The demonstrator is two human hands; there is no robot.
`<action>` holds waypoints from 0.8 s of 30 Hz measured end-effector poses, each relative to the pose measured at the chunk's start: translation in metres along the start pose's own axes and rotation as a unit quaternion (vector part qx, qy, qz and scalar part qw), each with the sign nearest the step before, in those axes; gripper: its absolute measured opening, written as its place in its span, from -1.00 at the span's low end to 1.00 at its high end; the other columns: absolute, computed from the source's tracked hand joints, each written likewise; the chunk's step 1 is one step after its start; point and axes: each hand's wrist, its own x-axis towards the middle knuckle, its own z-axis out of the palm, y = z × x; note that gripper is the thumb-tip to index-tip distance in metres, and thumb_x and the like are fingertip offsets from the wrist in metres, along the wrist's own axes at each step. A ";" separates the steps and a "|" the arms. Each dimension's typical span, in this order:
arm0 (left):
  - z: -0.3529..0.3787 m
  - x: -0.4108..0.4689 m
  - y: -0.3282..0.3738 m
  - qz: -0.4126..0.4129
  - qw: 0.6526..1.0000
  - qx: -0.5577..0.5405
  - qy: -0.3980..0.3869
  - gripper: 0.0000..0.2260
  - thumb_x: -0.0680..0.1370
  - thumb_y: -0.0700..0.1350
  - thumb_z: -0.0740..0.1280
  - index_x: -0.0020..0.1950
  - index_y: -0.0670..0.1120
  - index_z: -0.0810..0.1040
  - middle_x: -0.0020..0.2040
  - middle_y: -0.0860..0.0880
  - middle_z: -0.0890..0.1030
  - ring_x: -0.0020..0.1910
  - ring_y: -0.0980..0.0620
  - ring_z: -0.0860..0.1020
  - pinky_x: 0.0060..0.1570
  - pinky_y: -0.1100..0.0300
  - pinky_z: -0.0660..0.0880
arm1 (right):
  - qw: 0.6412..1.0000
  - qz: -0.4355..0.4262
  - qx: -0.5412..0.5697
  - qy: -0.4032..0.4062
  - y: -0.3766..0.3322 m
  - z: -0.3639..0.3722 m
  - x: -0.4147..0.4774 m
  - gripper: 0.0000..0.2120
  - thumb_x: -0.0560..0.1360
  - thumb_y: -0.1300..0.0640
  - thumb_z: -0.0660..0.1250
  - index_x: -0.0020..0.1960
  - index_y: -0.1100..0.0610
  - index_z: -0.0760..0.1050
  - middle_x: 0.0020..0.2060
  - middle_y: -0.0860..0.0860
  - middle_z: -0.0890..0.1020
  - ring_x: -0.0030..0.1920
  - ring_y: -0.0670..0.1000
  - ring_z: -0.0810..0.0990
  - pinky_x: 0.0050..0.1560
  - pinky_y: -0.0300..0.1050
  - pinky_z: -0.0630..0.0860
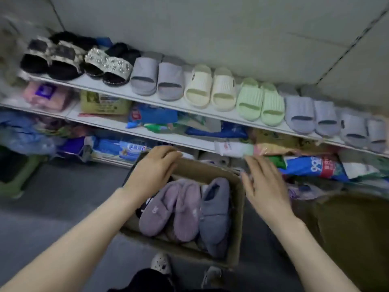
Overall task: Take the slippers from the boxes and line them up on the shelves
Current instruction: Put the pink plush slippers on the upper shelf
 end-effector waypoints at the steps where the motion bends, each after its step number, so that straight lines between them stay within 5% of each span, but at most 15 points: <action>1: 0.018 -0.020 -0.009 -0.020 0.999 -0.008 -0.025 -0.70 0.55 -0.08 0.19 0.23 -0.12 0.55 0.18 -0.11 0.53 0.14 -0.15 0.51 0.16 0.04 0.46 | 0.999 0.007 0.015 -0.031 -0.005 0.021 -0.013 -0.60 0.57 0.03 0.18 0.30 0.21 0.50 0.19 0.18 0.58 0.20 0.21 0.51 0.26 0.05 0.37; 8: 0.109 -0.119 -0.040 -0.110 0.978 -0.036 -0.172 -0.74 0.54 -0.04 0.25 0.20 -0.01 0.55 0.18 0.02 0.52 0.09 -0.05 0.52 0.01 0.10 0.52 | 0.957 0.018 0.072 -0.280 -0.043 0.159 -0.068 -0.61 0.62 0.09 0.20 0.44 0.09 0.38 0.36 0.03 0.49 0.35 0.03 0.44 0.36 -0.11 0.32; 13: 0.153 -0.136 -0.057 -0.144 0.963 -0.041 -0.222 -0.60 0.42 -0.13 0.45 0.25 -0.02 0.54 0.20 -0.02 0.55 0.16 -0.09 0.53 0.04 0.11 0.55 | 0.945 0.045 0.068 -0.316 -0.076 0.258 -0.060 -0.64 0.56 0.15 0.16 0.34 0.17 0.38 0.20 0.15 0.58 0.21 0.08 0.58 0.23 -0.14 0.46; 16: 0.175 -0.133 -0.069 -0.142 0.960 -0.029 -0.239 -0.55 0.38 -0.16 0.49 0.26 -0.08 0.54 0.22 -0.08 0.56 0.19 -0.14 0.53 0.10 0.06 0.55 | 0.899 -0.004 0.020 -0.437 -0.079 0.299 -0.054 -0.45 0.58 0.07 0.06 0.55 0.11 0.11 0.48 0.10 0.28 0.48 0.14 0.21 0.51 0.05 0.09; 20: 0.205 -0.131 -0.086 -0.139 0.943 0.007 -0.303 -0.47 0.48 -0.13 0.40 0.43 -0.06 0.36 0.45 -0.12 0.34 0.41 -0.21 0.32 0.36 -0.01 0.33 | 0.905 0.023 -0.065 -0.419 -0.077 0.318 -0.050 -0.61 0.59 -0.01 0.16 0.39 0.05 0.37 0.33 0.08 0.45 0.35 0.16 0.34 0.44 0.09 0.17; 24: 0.215 -0.122 -0.089 -0.141 0.905 0.066 -0.397 -0.52 0.57 -0.01 0.26 0.47 0.14 0.23 0.58 0.01 -0.08 0.55 -0.18 -0.09 0.48 -0.04 0.10 | 0.923 0.027 0.012 -0.383 -0.078 0.309 -0.049 -0.77 0.59 -0.03 0.17 0.16 -0.01 0.52 0.12 0.01 0.57 0.20 0.13 0.41 0.28 0.08 0.32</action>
